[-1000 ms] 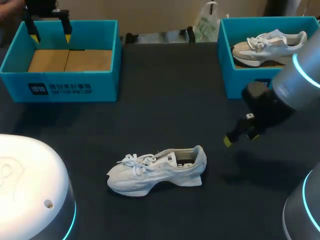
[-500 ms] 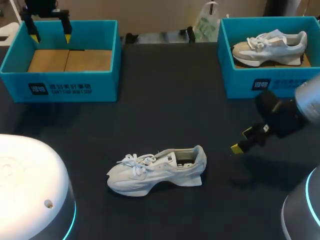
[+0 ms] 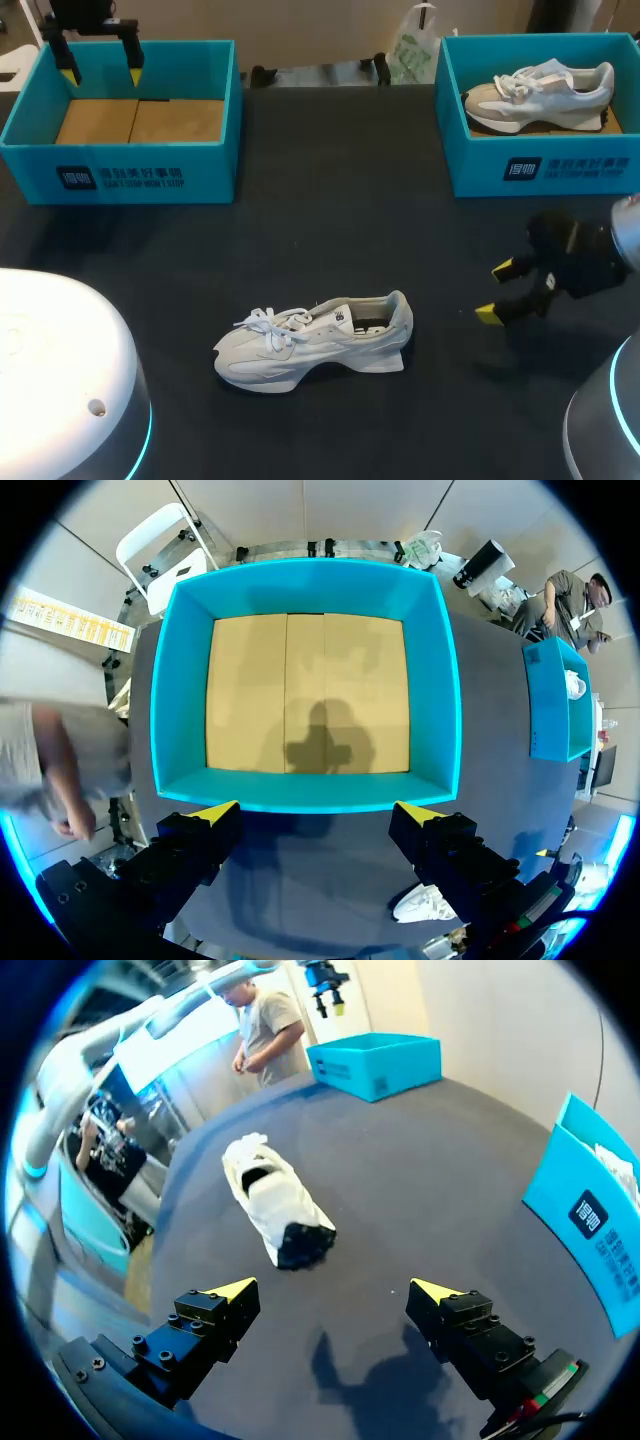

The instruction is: Take the shoe out of the shoebox, open the shoe tongue, remove and reinsert the insole, then place the shoe into the shoebox

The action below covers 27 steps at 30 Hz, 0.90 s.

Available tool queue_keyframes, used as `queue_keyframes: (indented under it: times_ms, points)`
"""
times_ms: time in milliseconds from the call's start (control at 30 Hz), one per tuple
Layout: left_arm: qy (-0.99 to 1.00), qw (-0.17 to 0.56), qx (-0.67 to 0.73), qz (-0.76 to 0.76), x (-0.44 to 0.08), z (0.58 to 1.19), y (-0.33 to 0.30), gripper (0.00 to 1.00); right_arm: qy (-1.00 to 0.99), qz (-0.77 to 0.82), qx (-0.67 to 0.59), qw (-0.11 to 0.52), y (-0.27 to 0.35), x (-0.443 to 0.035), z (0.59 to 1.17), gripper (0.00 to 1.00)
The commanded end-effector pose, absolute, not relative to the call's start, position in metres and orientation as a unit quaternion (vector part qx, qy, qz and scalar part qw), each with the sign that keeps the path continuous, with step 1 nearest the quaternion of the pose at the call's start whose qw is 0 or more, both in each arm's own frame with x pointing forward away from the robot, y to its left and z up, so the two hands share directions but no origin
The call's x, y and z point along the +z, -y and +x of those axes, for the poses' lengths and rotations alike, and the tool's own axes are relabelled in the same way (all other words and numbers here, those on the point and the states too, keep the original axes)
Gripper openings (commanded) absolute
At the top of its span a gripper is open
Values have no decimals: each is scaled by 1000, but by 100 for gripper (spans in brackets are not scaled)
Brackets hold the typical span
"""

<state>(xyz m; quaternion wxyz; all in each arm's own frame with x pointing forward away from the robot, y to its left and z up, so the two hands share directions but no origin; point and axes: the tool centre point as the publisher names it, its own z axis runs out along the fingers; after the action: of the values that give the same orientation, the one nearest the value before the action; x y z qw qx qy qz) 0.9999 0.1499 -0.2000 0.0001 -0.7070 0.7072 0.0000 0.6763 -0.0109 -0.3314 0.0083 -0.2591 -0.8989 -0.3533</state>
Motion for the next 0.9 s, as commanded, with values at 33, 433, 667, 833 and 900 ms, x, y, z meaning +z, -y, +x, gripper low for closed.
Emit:
queue_keyframes:
  times_ms: [33,433,667,833,900]
  points:
    - [-707,0,0,-707,-200,1000,-150,100,865,-219,-451,-24,13,-350,671,100]
    - [-707,0,0,-707,-200,1000,-150,100,871,-214,-443,-16,12,-356,671,100]
    - [-707,0,0,-707,-200,1000,-150,100,858,-161,-487,-23,14,-381,670,100]
    - [-707,0,0,-707,-200,1000,-150,100,853,-113,-508,-49,19,-393,662,100]
    - [-707,0,0,-707,-200,1000,-150,100,853,-113,-508,-49,19,-393,662,100]
